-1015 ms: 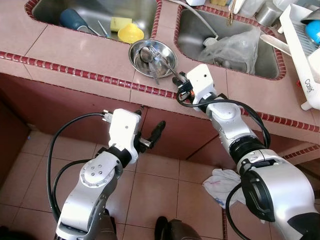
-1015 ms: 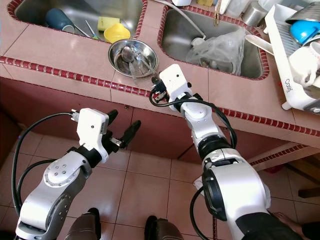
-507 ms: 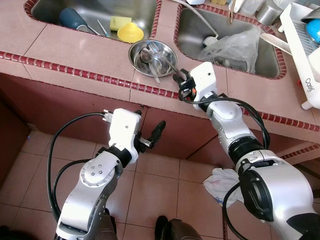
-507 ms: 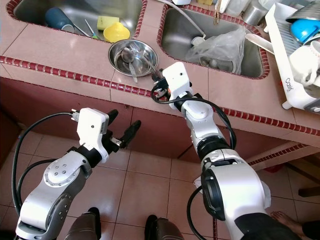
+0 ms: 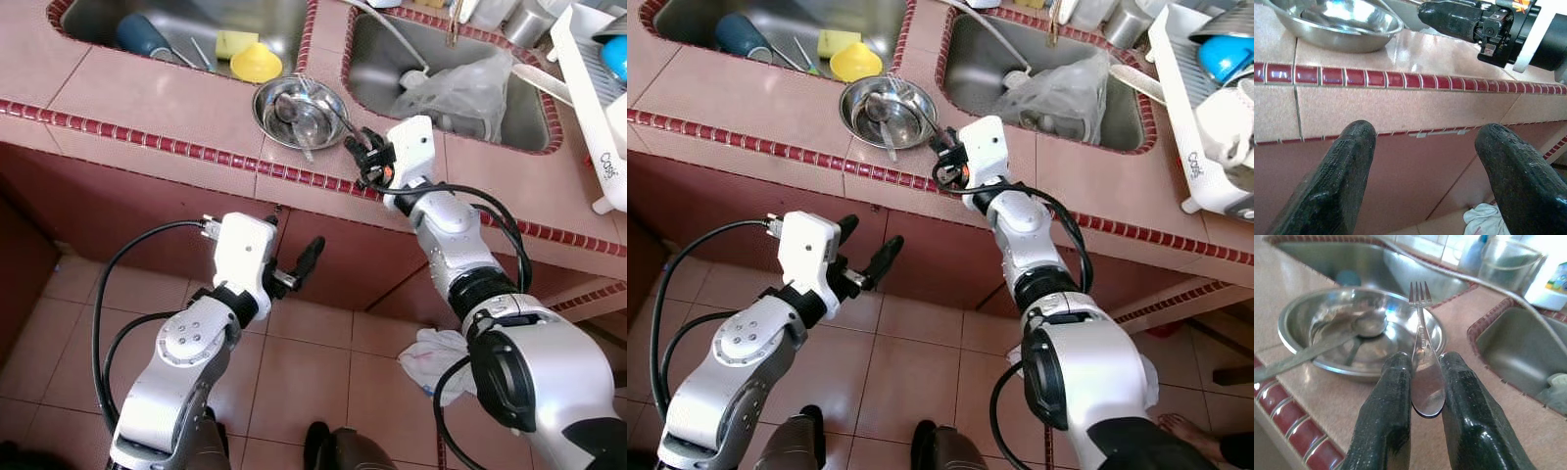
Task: Kitchen organization
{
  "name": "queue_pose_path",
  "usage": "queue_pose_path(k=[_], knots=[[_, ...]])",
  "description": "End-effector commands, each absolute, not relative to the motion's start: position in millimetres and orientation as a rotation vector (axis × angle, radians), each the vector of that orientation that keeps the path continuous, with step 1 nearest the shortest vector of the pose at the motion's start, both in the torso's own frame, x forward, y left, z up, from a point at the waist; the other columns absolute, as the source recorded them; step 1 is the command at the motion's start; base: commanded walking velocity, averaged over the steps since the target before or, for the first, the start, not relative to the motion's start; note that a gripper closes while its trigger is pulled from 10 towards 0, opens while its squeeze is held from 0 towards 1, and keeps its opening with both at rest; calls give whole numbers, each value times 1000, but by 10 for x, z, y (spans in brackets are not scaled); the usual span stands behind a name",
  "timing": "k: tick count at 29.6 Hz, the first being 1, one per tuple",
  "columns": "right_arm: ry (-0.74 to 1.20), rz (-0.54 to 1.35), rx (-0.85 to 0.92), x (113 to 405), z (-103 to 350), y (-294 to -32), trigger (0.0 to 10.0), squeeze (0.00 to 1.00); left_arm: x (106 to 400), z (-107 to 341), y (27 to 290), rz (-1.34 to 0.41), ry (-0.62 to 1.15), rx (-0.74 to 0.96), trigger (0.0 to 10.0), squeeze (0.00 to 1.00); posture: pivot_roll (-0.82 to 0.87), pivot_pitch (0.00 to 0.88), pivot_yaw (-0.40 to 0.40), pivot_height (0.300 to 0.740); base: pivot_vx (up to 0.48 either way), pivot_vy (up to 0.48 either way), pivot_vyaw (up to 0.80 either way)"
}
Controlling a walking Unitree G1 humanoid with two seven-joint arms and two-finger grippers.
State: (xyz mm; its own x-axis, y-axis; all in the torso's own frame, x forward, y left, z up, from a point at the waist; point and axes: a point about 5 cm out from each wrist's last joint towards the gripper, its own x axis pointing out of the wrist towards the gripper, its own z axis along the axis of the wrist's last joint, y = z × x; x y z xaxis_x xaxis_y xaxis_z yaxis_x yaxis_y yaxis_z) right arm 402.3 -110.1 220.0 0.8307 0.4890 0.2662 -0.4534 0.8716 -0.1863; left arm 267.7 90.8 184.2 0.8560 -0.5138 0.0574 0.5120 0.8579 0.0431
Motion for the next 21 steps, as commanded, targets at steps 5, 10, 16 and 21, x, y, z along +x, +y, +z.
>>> queue_pose_path(k=[5,10,16,21], knots=[[-423,471,-89,4040,2456,-1209,10000,0,2731,1868,917,-544,-80,15,10000,0,262,275,-165,740,0,0,0],[-488,466,-75,4025,2564,-1245,10000,0,2839,1959,1021,-493,-123,12,10000,0,254,264,-156,740,0,0,0],[-568,451,-58,3993,2688,-1292,10000,0,3052,2096,1240,-386,-177,34,10000,0,243,237,-142,740,0,0,0],[-596,405,-107,3976,2745,-1369,10000,0,3254,2219,1407,-281,-232,106,10000,0,229,187,-130,740,0,0,0]])
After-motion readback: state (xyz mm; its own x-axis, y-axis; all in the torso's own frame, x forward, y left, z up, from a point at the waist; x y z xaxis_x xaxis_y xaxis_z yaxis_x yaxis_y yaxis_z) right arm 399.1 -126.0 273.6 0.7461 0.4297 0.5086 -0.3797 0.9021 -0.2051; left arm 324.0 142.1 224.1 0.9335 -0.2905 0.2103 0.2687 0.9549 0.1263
